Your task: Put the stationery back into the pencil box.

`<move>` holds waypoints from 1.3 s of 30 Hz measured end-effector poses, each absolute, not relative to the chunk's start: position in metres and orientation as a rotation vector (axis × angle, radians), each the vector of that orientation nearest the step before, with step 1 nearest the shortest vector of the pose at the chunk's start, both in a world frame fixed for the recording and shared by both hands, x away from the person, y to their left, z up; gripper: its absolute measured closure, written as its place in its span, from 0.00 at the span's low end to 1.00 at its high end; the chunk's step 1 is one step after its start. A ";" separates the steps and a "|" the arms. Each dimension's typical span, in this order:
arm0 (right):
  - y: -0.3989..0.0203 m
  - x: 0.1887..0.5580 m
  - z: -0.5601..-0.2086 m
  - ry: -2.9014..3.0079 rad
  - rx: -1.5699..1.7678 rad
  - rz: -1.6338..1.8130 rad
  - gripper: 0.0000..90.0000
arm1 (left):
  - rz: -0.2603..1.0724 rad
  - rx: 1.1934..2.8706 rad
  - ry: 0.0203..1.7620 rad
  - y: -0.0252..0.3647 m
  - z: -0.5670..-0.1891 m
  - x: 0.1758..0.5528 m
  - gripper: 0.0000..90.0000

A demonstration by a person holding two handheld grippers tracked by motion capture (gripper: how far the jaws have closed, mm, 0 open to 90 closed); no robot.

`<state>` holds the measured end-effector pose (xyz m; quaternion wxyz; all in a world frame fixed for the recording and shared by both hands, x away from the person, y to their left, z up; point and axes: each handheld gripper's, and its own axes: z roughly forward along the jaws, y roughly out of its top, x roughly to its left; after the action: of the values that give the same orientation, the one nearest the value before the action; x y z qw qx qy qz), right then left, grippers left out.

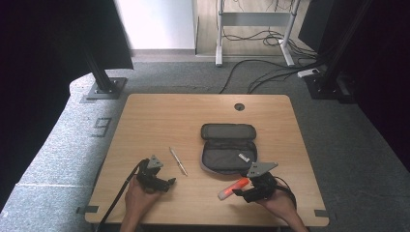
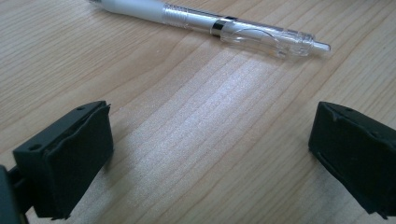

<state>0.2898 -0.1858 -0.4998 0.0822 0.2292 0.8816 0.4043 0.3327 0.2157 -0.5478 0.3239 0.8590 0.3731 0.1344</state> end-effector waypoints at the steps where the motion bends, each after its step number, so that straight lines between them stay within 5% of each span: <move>1: -0.184 0.289 -0.501 2.640 0.675 1.207 0.33 | 0.353 2.253 0.979 0.216 -0.548 0.333 0.00; 11: -0.172 0.290 -0.518 2.701 0.632 1.165 0.42 | 0.353 2.253 0.979 0.216 -0.548 0.333 0.00; 39: -0.161 0.297 -0.532 2.729 0.585 1.105 0.45 | 0.353 2.254 0.979 0.216 -0.548 0.333 0.00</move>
<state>0.2967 -0.1608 -0.5317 0.0696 0.1945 0.9069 0.3672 0.3327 0.2157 -0.5478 0.3238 0.8590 0.3730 0.1344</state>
